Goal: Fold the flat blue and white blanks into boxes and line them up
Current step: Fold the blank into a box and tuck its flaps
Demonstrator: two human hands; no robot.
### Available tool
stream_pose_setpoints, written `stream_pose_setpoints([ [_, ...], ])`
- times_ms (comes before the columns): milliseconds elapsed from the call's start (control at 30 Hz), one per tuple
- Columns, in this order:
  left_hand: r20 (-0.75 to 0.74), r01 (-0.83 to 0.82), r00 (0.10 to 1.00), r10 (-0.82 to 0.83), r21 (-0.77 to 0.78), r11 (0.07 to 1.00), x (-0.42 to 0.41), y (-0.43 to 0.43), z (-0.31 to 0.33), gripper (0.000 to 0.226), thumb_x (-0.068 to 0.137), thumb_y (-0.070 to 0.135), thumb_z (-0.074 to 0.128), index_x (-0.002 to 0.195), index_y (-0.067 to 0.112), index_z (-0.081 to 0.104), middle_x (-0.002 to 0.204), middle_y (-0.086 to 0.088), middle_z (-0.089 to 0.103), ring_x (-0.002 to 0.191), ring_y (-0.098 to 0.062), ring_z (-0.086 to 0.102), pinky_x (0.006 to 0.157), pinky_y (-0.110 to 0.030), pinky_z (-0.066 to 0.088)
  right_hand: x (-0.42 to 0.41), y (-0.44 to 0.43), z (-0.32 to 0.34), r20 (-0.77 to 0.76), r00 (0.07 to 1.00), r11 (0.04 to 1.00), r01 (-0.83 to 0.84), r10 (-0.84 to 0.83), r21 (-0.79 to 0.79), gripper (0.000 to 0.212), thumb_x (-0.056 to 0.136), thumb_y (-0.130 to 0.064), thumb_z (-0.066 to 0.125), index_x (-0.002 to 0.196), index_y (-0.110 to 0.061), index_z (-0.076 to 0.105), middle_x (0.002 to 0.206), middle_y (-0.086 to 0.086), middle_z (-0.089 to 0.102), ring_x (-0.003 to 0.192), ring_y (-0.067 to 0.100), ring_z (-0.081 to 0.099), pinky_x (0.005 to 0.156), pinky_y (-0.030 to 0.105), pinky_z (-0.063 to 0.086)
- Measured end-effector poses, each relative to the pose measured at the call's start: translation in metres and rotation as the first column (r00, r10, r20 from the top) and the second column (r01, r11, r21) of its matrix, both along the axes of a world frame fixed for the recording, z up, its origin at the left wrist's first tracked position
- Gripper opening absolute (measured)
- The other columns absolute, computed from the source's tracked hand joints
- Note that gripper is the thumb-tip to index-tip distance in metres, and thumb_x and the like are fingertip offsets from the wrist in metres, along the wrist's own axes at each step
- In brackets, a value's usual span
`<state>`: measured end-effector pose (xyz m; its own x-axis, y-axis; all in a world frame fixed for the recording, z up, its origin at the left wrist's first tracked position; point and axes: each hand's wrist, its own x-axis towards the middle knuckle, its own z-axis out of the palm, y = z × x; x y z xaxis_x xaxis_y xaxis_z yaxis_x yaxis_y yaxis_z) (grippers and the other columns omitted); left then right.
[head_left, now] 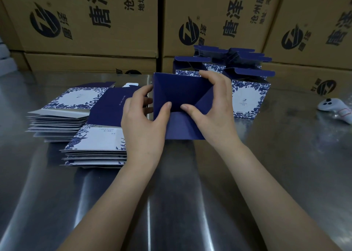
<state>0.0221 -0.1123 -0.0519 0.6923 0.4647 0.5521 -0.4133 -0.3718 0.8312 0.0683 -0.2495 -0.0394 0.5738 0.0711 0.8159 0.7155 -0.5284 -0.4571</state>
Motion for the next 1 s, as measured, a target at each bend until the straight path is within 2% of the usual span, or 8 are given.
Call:
stream_pose_setpoints([
  [67, 0.012, 0.017, 1.0, -0.017, -0.009, 1.0, 0.0, 0.0, 0.0, 0.041, 0.09, 0.026, 0.071, 0.128, 0.029, 0.057, 0.114, 0.008, 0.062, 0.104, -0.001, 0.059, 0.09, -0.03, 0.053, 0.001, -0.002, 0.001, 0.005, 1.0, 1.0, -0.015, 0.014, 0.012, 0.058, 0.079, -0.011, 0.075, 0.131, -0.007, 0.048, 0.13, 0.01, 0.044, 0.124, 0.015, 0.04, 0.107, 0.019, 0.031],
  [167, 0.043, 0.039, 0.998, -0.039, -0.011, 0.999, 0.002, 0.002, -0.001, 0.035, 0.093, 0.023, 0.067, 0.126, 0.032, 0.058, 0.106, 0.025, 0.06, 0.101, 0.015, 0.056, 0.082, -0.008, 0.047, 0.003, -0.004, 0.001, 0.013, 0.999, 0.999, -0.037, 0.036, 0.038, 0.045, 0.086, -0.008, 0.066, 0.129, -0.008, 0.052, 0.127, 0.008, 0.047, 0.119, 0.008, 0.042, 0.105, 0.016, 0.031],
  [267, 0.058, 0.07, 0.996, -0.069, -0.026, 0.997, 0.004, 0.004, -0.001, 0.032, 0.098, 0.02, 0.061, 0.121, 0.041, 0.054, 0.105, 0.03, 0.057, 0.099, 0.017, 0.055, 0.08, -0.004, 0.044, 0.005, -0.005, 0.002, 0.02, 0.998, 0.996, -0.054, 0.053, 0.07, 0.035, 0.092, -0.007, 0.057, 0.127, -0.009, 0.055, 0.124, 0.007, 0.051, 0.117, 0.008, 0.046, 0.104, 0.02, 0.035],
  [433, 0.082, 0.132, 0.988, -0.127, -0.054, 0.99, 0.006, 0.004, -0.003, 0.033, 0.103, 0.015, 0.049, 0.131, 0.028, 0.06, 0.112, 0.029, 0.061, 0.107, 0.013, 0.057, 0.084, -0.005, 0.044, 0.002, -0.005, 0.003, -0.046, 0.996, 0.98, -0.072, 0.082, 0.185, 0.033, 0.096, -0.013, 0.048, 0.129, -0.014, 0.056, 0.126, -0.002, 0.053, 0.121, 0.004, 0.046, 0.106, 0.022, 0.036],
  [533, 0.096, 0.208, 0.975, -0.201, -0.068, 0.976, 0.006, 0.003, -0.002, 0.038, 0.103, 0.018, 0.041, 0.135, 0.021, 0.059, 0.126, 0.018, 0.064, 0.118, 0.008, 0.055, 0.097, -0.016, 0.047, -0.001, -0.005, 0.005, -0.102, 0.994, 0.983, -0.03, 0.049, 0.18, 0.04, 0.094, -0.026, 0.051, 0.133, -0.02, 0.051, 0.137, -0.004, 0.049, 0.131, 0.011, 0.04, 0.111, 0.04, 0.034],
  [600, 0.103, 0.271, 0.96, -0.261, -0.099, 0.957, 0.005, 0.001, -0.001, 0.043, 0.099, 0.024, 0.037, 0.136, 0.021, 0.059, 0.13, 0.014, 0.063, 0.122, 0.003, 0.055, 0.103, -0.024, 0.046, -0.002, -0.006, 0.008, -0.148, 0.989, 0.99, 0.041, -0.02, 0.139, 0.047, 0.09, -0.039, 0.053, 0.135, -0.027, 0.048, 0.142, -0.007, 0.045, 0.132, 0.015, 0.034, 0.109, 0.044, 0.033],
  [833, 0.096, 0.412, 0.911, -0.402, -0.142, 0.9, 0.006, 0.002, -0.003, 0.05, 0.095, 0.026, 0.04, 0.144, 0.018, 0.05, 0.141, 0.009, 0.057, 0.131, -0.002, 0.05, 0.112, -0.034, 0.042, -0.005, -0.008, 0.013, -0.222, 0.975, 0.979, 0.057, -0.013, 0.196, 0.053, 0.09, -0.038, 0.056, 0.14, -0.024, 0.046, 0.15, -0.002, 0.031, 0.14, 0.011, 0.026, 0.113, 0.044, 0.031],
  [1000, 0.035, 0.397, 0.917, -0.397, 0.004, 0.918, 0.007, 0.004, -0.007, 0.07, 0.085, 0.01, 0.058, 0.15, 0.028, 0.041, 0.149, 0.013, 0.048, 0.136, 0.0, 0.044, 0.112, -0.035, 0.043, -0.002, -0.008, 0.011, -0.168, 0.983, 0.993, 0.085, -0.07, 0.084, 0.062, 0.085, -0.031, 0.071, 0.14, -0.023, 0.045, 0.138, 0.0, 0.037, 0.13, 0.016, 0.036, 0.11, 0.035, 0.034],
])
